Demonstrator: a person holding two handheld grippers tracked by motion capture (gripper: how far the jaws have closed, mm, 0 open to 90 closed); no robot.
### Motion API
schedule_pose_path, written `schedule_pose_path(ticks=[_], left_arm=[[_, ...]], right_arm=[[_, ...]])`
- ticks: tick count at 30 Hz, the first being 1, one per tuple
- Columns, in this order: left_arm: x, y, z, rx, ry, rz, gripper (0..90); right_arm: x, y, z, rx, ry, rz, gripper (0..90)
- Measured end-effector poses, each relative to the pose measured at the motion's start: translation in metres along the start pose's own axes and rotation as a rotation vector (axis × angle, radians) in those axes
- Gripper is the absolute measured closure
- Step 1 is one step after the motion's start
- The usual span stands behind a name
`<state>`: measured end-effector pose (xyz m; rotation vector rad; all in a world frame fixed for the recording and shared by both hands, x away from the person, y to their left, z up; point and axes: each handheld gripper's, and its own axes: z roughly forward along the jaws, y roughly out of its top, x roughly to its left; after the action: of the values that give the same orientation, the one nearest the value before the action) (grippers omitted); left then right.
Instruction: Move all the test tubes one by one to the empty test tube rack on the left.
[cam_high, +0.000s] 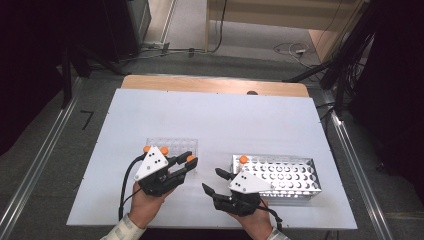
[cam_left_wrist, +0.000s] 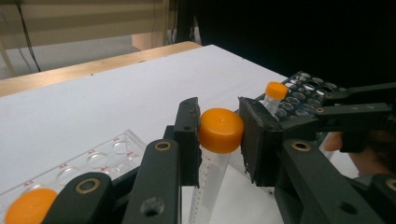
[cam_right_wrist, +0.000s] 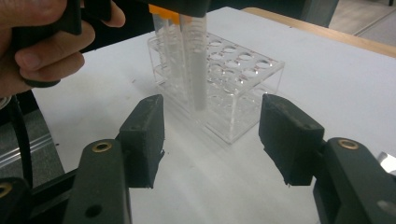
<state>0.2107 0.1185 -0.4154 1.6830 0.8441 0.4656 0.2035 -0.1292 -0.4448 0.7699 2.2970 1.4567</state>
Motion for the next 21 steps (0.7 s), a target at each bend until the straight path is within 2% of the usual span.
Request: schedule_pose_path(ticks=[4, 7, 13, 21], left_arm=[[0.006, 0.006, -0.003, -0.010, 0.014, 0.000, 70.4], [0.010, 0.008, -0.005, -0.020, 0.040, -0.008, 70.4], [0.019, 0.009, -0.006, -0.032, 0.064, -0.033, 70.4], [0.026, 0.014, -0.008, -0.051, 0.090, -0.040, 70.4]], right_arm=[[-0.001, 0.000, -0.002, 0.001, 0.001, 0.003, 35.7], [0.000, -0.001, -0.003, 0.002, -0.005, -0.005, 31.9], [0.000, 0.000, -0.005, -0.007, -0.007, -0.003, 29.8], [-0.002, -0.002, -0.006, -0.003, -0.015, 0.001, 29.9]])
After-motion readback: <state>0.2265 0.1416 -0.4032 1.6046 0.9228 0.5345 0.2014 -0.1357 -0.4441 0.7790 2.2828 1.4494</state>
